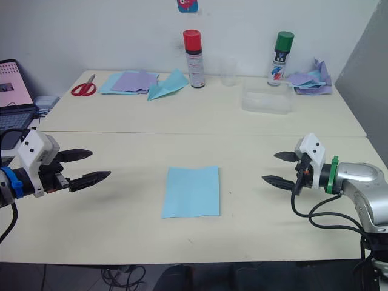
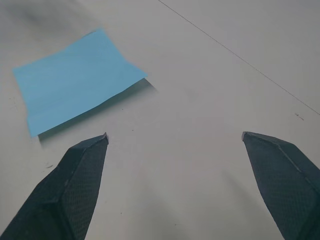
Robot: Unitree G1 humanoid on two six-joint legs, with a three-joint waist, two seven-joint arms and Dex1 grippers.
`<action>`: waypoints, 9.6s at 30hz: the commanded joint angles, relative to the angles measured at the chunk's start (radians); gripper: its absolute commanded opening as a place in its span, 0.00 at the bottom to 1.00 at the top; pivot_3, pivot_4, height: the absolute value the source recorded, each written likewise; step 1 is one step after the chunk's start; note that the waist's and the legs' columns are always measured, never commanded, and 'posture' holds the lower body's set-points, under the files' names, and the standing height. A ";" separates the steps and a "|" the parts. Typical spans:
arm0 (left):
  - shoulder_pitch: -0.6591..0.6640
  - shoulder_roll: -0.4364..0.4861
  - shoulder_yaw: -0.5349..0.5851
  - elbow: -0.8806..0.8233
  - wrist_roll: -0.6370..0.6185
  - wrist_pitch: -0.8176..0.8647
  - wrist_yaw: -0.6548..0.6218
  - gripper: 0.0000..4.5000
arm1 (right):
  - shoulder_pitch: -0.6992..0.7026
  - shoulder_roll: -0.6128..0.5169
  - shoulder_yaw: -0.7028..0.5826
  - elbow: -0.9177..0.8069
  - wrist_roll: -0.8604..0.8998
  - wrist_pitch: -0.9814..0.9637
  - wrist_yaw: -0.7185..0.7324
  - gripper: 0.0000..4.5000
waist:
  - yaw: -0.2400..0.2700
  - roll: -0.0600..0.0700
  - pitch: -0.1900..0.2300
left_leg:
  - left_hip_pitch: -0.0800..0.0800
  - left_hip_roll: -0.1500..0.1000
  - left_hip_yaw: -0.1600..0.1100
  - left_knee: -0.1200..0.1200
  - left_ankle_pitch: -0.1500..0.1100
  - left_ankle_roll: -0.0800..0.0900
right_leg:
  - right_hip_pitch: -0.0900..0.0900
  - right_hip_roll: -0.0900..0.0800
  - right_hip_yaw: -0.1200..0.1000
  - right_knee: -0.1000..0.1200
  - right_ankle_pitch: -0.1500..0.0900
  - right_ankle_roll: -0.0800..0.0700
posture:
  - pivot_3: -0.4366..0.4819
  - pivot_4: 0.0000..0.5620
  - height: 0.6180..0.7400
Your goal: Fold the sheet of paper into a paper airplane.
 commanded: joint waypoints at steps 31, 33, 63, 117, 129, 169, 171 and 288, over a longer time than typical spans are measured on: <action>-0.061 -0.149 -0.033 -0.217 -0.149 0.142 0.147 0.60 | 0.001 0.029 0.015 -0.006 -0.027 -0.027 -0.010 1.00 | 0.001 0.000 0.000 | -0.001 -0.001 -0.001 0.002 0.000 0.000 | 0.000 0.000 0.000 0.001 0.000 0.000 | 0.48 0.27 1.00; -0.078 -0.201 -0.115 -0.240 -0.129 0.145 0.185 0.45 | -0.002 0.038 0.028 -0.003 -0.035 -0.033 -0.016 1.00 | 0.001 0.000 0.000 | 0.000 -0.001 -0.001 0.003 0.000 0.000 | 0.001 0.000 0.000 0.002 0.000 0.000 | 0.48 0.27 1.00; -0.148 -0.481 -0.613 0.065 0.256 0.046 0.349 0.00 | -0.059 0.206 0.237 0.058 -0.193 -0.053 -0.160 0.57 | 0.003 0.006 -0.005 | 0.017 -0.003 -0.002 0.014 0.002 0.004 | 0.018 0.000 0.002 0.012 0.000 -0.001 | 0.48 0.27 1.00; -0.009 -0.420 -0.541 -0.065 0.269 0.153 0.386 0.00 | -0.238 0.718 0.500 0.526 -0.403 -0.225 -0.240 0.00 | -0.020 0.010 -0.008 | 0.018 0.000 -0.002 -0.005 0.002 0.003 | 0.016 0.000 0.000 -0.002 -0.001 -0.001 | 0.48 0.27 1.00; 0.057 -0.277 -0.289 -0.212 0.130 0.103 0.283 0.00 | -0.238 0.705 0.531 0.536 -0.434 -0.240 -0.220 0.00 | -0.029 0.010 -0.007 | 0.018 0.000 -0.002 -0.009 0.002 0.003 | 0.015 0.000 -0.001 -0.002 -0.003 -0.005 | 0.48 0.27 1.00; 0.057 -0.422 -0.601 -0.158 0.272 0.031 0.341 0.00 | -0.150 0.597 0.501 0.240 -0.270 -0.074 -0.033 0.00 | -0.018 0.009 -0.006 | 0.009 -0.001 -0.003 -0.009 0.001 0.002 | 0.009 -0.001 -0.001 -0.005 -0.004 -0.003 | 0.48 0.27 1.00; 0.051 -0.418 -0.605 -0.148 0.277 0.021 0.332 0.00 | -0.152 0.599 0.517 0.268 -0.290 -0.079 -0.040 0.00 | -0.018 0.009 -0.006 | 0.008 -0.001 -0.002 -0.008 0.001 0.002 | 0.008 -0.001 -0.001 -0.005 -0.004 -0.003 | 0.48 0.27 1.00; 0.119 -0.351 -0.631 -0.024 0.357 -0.122 0.215 0.00 | -0.127 0.580 0.734 0.341 -0.455 -0.060 0.188 0.00 | -0.025 0.017 -0.035 | 0.027 -0.001 0.000 -0.025 -0.002 -0.002 | 0.016 -0.002 0.000 -0.007 -0.015 -0.009 | 0.48 0.27 1.00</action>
